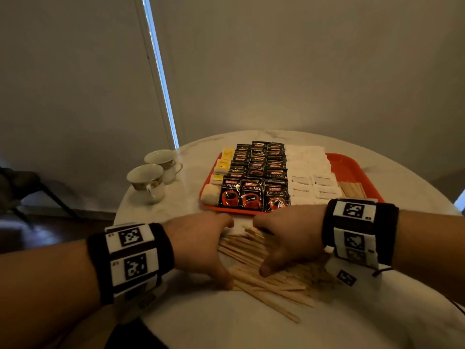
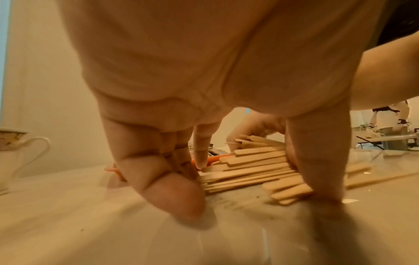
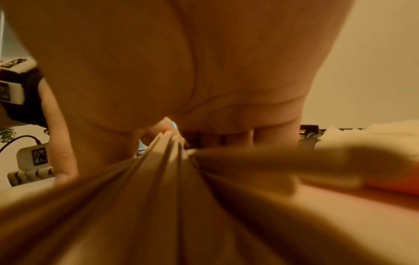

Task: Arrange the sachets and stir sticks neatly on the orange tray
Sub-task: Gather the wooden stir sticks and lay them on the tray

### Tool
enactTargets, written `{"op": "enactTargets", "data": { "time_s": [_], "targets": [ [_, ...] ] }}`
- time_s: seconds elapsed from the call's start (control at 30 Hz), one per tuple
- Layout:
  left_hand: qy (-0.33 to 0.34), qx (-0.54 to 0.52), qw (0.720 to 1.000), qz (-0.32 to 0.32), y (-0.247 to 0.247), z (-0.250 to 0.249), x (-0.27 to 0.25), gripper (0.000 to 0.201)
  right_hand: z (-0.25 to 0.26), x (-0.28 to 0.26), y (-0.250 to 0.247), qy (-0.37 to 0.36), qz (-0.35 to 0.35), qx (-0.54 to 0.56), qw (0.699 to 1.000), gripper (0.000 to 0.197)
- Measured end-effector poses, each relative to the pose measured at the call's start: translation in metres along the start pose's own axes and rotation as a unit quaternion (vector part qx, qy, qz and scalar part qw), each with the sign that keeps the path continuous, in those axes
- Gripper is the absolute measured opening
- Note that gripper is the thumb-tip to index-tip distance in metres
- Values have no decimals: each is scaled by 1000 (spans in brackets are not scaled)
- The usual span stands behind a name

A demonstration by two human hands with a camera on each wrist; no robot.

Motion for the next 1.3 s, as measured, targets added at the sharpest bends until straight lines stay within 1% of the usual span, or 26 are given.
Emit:
{"op": "enactTargets", "data": {
  "time_s": [0.07,0.17,0.27,0.33,0.37,0.43,0.5,0.53,0.6,0.63,0.67,0.73,0.77,0.8,0.83,0.9,0.93,0.97,1.0,1.03,1.07,1.13,1.17,1.2,1.3],
  "targets": [
    [-7,-6,1000,-14,-2,2,6,103,-1,1,0,4,4,22,1000,72],
    [-7,-11,999,-43,-5,5,13,96,-3,-2,-2,6,-1,56,998,58],
    [-2,-19,998,-65,-12,11,19,97,-12,-10,-15,19,-49,83,995,46],
    [13,-50,995,-84,-23,13,20,99,-20,-14,-24,24,-83,116,989,34],
    [26,-84,991,-100,-31,13,21,93,-23,-16,-29,25,-101,137,985,30],
    [49,-165,976,-133,-49,13,19,71,-33,-19,-40,22,-141,185,972,33],
    [68,-240,953,-174,-67,14,18,63,-40,-21,-49,5,-165,261,951,37],
    [78,-275,937,-202,-76,14,18,60,-42,-21,-52,-9,-170,309,936,38],
    [106,-355,897,-243,-92,9,19,52,-41,-21,-60,-47,-191,409,891,33],
    [125,-404,869,-257,-101,5,20,51,-37,-21,-65,-79,-205,464,858,29],
    [145,-460,835,-267,-110,-1,21,49,-33,-21,-72,-119,-218,524,815,26],
    [178,-572,757,-261,-122,-13,27,44,-26,-26,-92,-203,-243,632,707,26],
    [183,-614,728,-242,-124,-19,33,46,-25,-32,-105,-243,-262,663,658,27],
    [183,-646,711,-210,-123,-25,42,53,-27,-39,-120,-280,-288,677,616,30],
    [176,-672,699,-166,-118,-30,54,63,-29,-47,-134,-312,-316,682,582,34],
    [157,-715,678,-64,-101,-40,76,83,-35,-61,-155,-348,-370,681,527,41],
    [152,-733,663,-21,-93,-45,85,91,-39,-65,-163,-359,-394,676,509,44],
    [153,-749,645,13,-87,-48,93,98,-41,-66,-168,-365,-413,668,499,46],
    [160,-764,624,36,-83,-52,99,102,-44,-65,-171,-367,-430,658,497,47],
    [169,-780,600,50,-82,-54,104,105,-47,-61,-172,-366,-443,646,503,47],
    [180,-796,575,59,-83,-57,107,107,-50,-55,-171,-359,-451,633,517,44],
    [196,-821,530,76,-87,-59,113,106,-56,-36,-164,-330,-451,610,562,38],
    [203,-830,514,83,-89,-60,115,105,-57,-26,-160,-314,-444,603,583,37],
    [206,-836,502,83,-91,-59,117,103,-58,-17,-155,-299,-435,603,598,37],
    [209,-849,481,70,-92,-57,124,98,-62,1,-144,-264,-429,592,628,39]
  ]
}}
Point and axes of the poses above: each hand's wrist, its own x-axis towards the middle knuckle, its own y-axis out of the palm, z = x × y, the point moved 9 cm from there along x, towards the middle knuckle, and after that the axes turned 3 degrees about x, right-handed, at the moved point
